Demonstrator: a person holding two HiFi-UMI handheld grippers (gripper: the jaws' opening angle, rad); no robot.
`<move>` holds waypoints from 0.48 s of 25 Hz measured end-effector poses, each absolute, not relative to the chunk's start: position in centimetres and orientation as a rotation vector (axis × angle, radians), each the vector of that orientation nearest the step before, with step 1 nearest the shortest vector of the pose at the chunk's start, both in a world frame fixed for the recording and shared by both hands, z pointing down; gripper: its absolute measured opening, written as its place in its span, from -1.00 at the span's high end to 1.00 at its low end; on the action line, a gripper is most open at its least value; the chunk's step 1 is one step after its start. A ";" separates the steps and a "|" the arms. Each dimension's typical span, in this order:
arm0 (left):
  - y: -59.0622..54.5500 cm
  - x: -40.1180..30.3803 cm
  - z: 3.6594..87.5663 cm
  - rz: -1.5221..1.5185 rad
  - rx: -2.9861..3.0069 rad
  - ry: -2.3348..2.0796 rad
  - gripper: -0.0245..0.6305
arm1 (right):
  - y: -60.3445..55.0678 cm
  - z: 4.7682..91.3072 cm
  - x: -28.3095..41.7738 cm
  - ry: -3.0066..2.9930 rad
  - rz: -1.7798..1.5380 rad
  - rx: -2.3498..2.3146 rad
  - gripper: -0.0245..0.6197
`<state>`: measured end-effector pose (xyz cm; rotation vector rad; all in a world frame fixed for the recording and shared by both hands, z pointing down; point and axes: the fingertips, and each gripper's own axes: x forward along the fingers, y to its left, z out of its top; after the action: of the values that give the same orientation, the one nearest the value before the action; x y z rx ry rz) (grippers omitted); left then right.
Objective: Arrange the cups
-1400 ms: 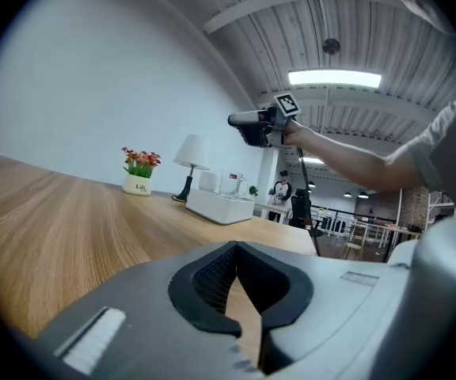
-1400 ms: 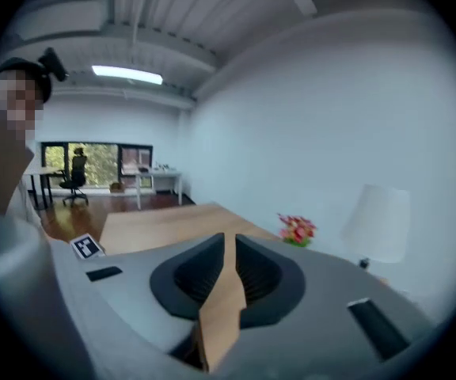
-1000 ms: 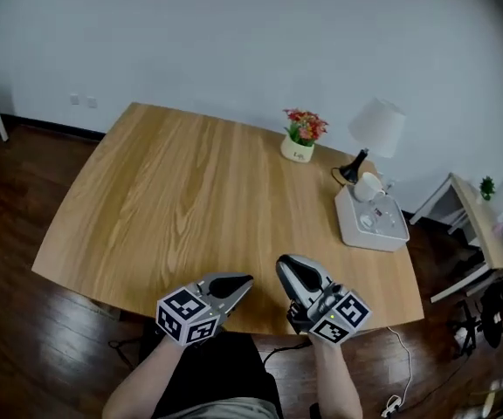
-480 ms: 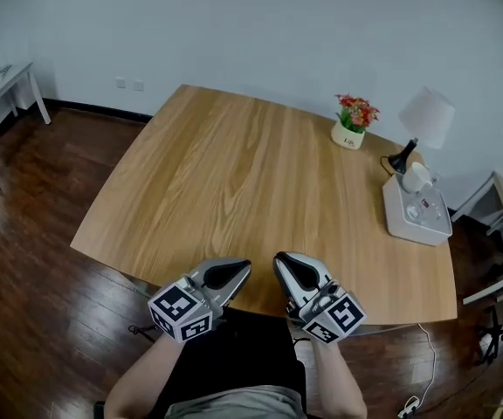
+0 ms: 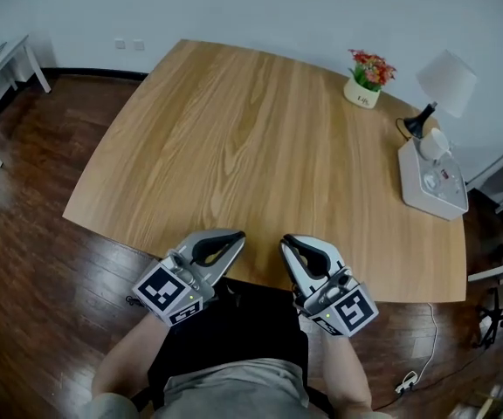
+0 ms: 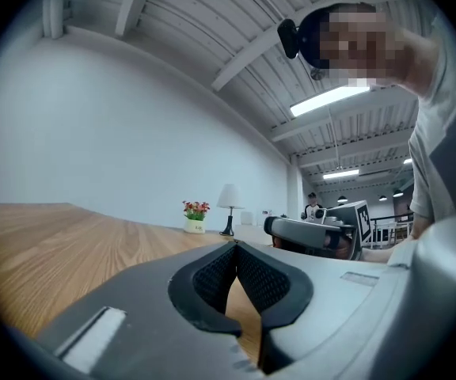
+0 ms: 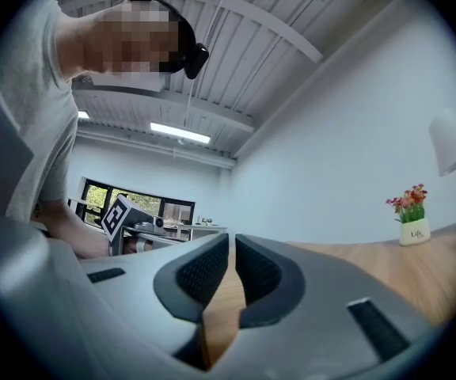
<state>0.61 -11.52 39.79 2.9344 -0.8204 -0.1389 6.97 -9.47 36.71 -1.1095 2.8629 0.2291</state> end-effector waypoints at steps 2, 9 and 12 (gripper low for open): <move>-11.4 0.6 39.6 -0.131 2.938 -0.830 0.90 | -9.3 36.6 6.8 2.874 0.241 -1.103 0.85; -10.5 0.6 40.4 0.013 2.945 -0.916 0.90 | -8.8 36.2 6.2 2.882 0.255 -1.076 0.85; -11.0 -0.1 40.3 -0.037 2.928 -0.901 0.90 | -8.6 36.7 5.8 2.903 0.233 -1.058 0.85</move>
<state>-0.05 -11.01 40.27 2.9282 -0.9010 -0.0367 5.77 -8.55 36.73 -1.0584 2.9034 0.2332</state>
